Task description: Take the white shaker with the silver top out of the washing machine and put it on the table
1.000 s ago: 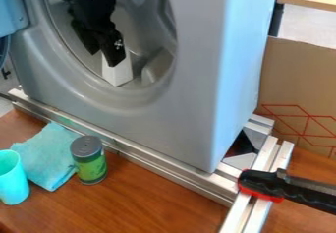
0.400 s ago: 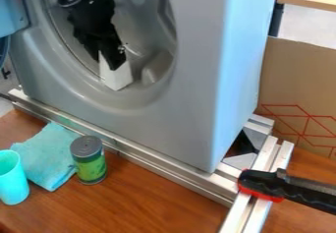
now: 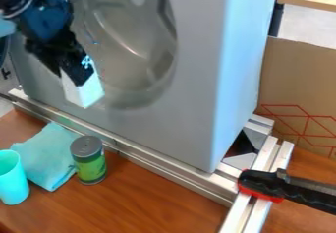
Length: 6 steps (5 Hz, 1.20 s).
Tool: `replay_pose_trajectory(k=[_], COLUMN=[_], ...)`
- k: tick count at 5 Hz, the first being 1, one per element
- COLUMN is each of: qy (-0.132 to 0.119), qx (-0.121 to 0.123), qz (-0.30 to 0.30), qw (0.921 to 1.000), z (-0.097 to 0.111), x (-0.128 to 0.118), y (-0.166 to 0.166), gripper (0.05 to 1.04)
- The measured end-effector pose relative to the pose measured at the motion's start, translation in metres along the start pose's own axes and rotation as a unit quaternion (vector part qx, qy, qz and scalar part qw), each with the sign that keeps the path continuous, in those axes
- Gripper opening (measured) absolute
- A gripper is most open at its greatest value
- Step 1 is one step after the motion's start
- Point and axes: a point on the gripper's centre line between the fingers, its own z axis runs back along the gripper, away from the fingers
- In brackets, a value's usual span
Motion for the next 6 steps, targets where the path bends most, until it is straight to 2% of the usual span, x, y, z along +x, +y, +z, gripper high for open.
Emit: replay_pose_trajectory(k=[1, 2, 3, 4, 6], qy=[0.055, 0.106, 0.148, 0.171, 0.171], qx=[0.005, -0.020, -0.026, -0.026, -0.032], qz=[-0.016, -0.033, -0.047, -0.067, -0.064], qw=[0.9983, 0.9936, 0.9875, 0.9825, 0.9828], z=[-0.006, -0.035, -0.057, -0.081, -0.109], x=[-0.036, -0.047, -0.054, -0.055, -0.055], y=[-0.056, -0.087, -0.114, -0.135, -0.145], gripper=[0.640, 0.640, 0.640, 0.640, 0.640])
